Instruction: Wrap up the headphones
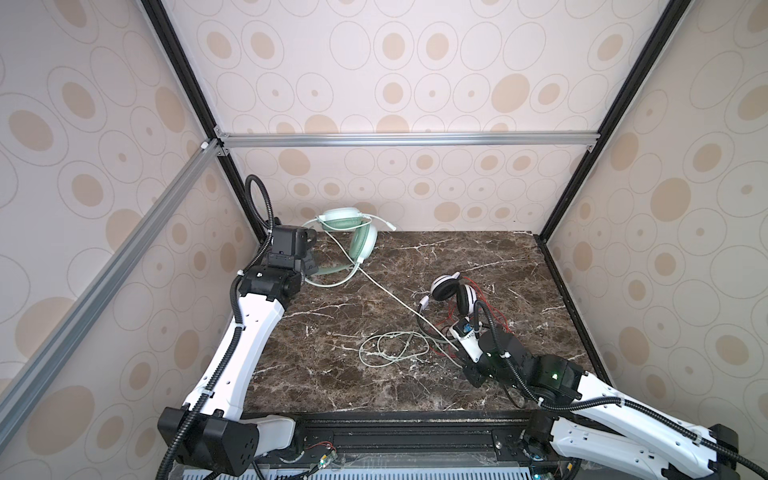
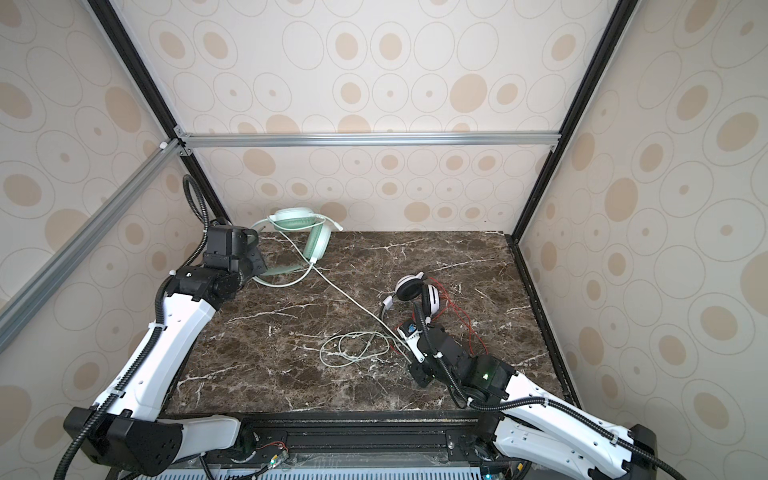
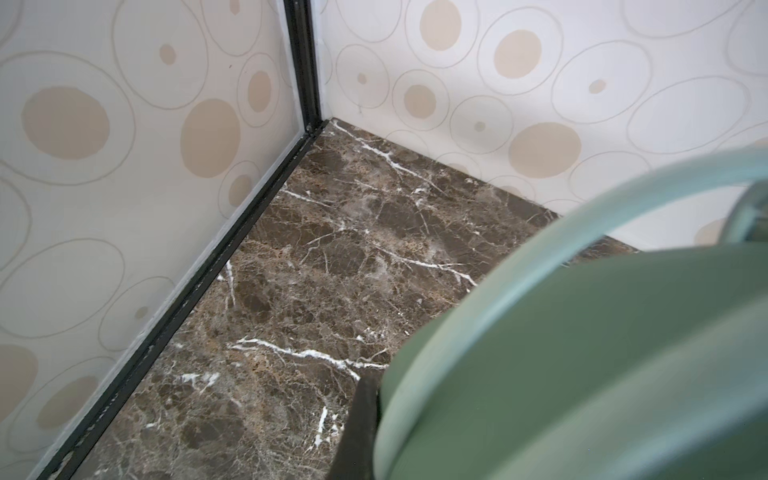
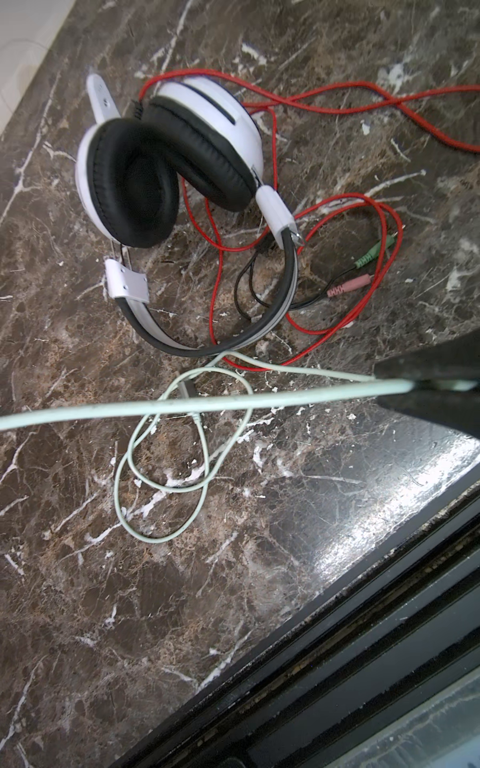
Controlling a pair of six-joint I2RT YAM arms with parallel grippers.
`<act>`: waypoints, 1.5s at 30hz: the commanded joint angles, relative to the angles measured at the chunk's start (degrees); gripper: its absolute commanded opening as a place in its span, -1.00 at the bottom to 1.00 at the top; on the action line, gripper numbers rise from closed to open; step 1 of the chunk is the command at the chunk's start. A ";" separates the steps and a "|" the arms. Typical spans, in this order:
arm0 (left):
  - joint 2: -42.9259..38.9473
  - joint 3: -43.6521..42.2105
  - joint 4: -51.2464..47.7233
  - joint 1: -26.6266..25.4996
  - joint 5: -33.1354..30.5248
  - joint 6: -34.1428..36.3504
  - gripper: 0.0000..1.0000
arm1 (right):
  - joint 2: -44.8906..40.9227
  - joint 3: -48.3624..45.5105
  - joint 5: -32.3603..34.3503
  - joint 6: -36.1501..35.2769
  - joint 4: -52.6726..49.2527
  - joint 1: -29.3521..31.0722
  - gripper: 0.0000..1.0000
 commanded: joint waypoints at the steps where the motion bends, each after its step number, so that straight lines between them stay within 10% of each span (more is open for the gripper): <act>1: -2.01 -2.30 4.30 -0.33 -6.87 -1.92 -1.00 | 2.11 6.55 4.14 -3.45 -6.80 2.69 -1.00; 21: 1.45 -8.89 -0.90 -17.43 -30.87 0.16 -1.00 | 24.13 50.64 17.66 -20.70 -18.96 11.49 -1.00; 34: -6.33 -17.58 6.64 -24.69 -20.75 16.04 -1.00 | 27.79 54.25 28.62 -31.28 -13.40 8.51 -1.00; 45: -13.00 -20.69 8.86 -27.55 4.50 20.71 -1.00 | 31.70 55.79 22.14 -36.15 -5.67 4.07 -1.00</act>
